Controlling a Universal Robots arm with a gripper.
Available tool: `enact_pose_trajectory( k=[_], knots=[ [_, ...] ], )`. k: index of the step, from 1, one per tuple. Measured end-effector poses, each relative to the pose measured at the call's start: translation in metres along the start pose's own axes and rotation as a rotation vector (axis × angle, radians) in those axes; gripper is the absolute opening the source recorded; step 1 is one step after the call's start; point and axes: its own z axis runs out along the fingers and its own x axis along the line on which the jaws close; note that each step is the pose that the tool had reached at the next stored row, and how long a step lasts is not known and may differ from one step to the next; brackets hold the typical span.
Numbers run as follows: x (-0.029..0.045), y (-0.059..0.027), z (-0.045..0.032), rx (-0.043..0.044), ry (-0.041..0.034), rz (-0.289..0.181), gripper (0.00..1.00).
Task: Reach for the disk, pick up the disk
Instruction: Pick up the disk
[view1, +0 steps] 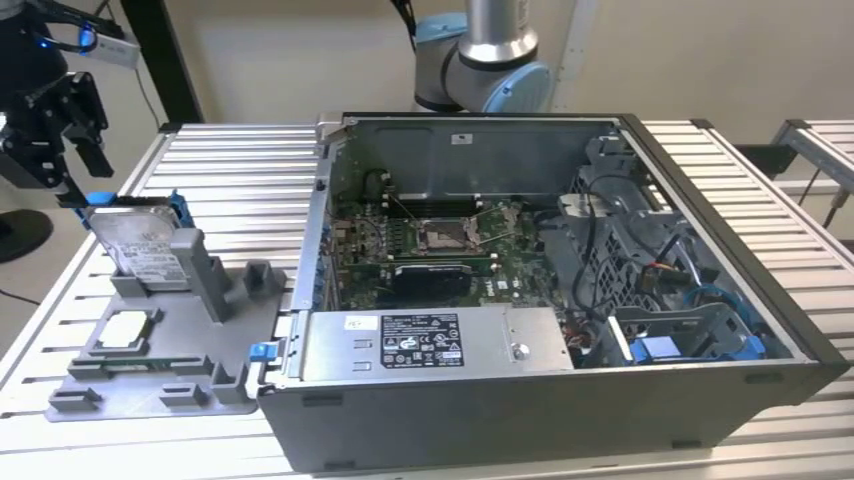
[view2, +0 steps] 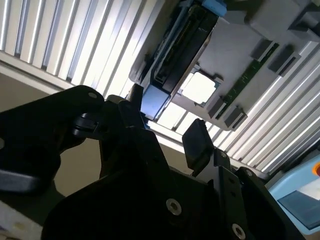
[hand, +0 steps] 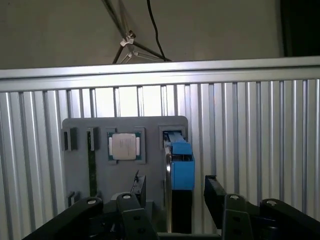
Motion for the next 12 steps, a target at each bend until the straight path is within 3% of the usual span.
enact_pose_trajectory(
  k=[12],
  knots=[
    [-0.0005,-0.0004,0.0218,0.0,0.0,-0.006,1.0]
  ],
)
